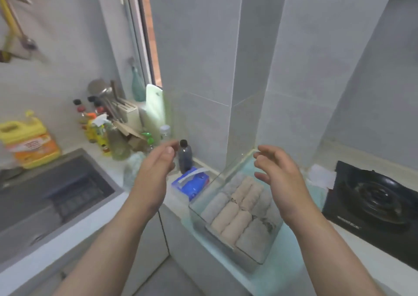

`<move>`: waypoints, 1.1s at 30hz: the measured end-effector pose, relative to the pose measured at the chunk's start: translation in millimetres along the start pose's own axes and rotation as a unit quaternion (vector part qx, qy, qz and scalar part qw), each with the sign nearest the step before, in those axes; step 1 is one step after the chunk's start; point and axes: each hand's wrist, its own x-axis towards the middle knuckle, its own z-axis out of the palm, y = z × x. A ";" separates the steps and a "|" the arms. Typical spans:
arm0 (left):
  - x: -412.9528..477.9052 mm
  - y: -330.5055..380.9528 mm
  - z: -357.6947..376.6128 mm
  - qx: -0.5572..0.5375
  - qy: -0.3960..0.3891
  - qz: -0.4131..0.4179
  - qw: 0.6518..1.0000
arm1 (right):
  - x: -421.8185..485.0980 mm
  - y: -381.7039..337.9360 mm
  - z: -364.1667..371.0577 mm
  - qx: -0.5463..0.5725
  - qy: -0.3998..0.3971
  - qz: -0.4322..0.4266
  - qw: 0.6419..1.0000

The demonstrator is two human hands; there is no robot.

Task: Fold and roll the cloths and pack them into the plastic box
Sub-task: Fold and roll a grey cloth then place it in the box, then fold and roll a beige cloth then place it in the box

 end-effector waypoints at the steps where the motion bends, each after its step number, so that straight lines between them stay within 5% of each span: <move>1: -13.8 5.1 -13.6 0.008 0.020 0.000 1.000 | -6.0 -3.5 9.1 0.009 -0.022 0.003 1.000; 10: -137.9 54.1 -161.8 0.096 0.220 0.013 0.971 | -92.7 -48.2 138.2 0.038 -0.257 -0.050 0.964; 19: -314.1 91.3 -330.1 0.147 0.430 -0.007 0.891 | -251.6 -84.1 310.8 0.047 -0.482 -0.083 0.871; 33: -500.6 112.9 -516.6 0.147 0.633 -0.049 0.759 | -463.5 -91.5 518.1 0.043 -0.658 -0.068 0.748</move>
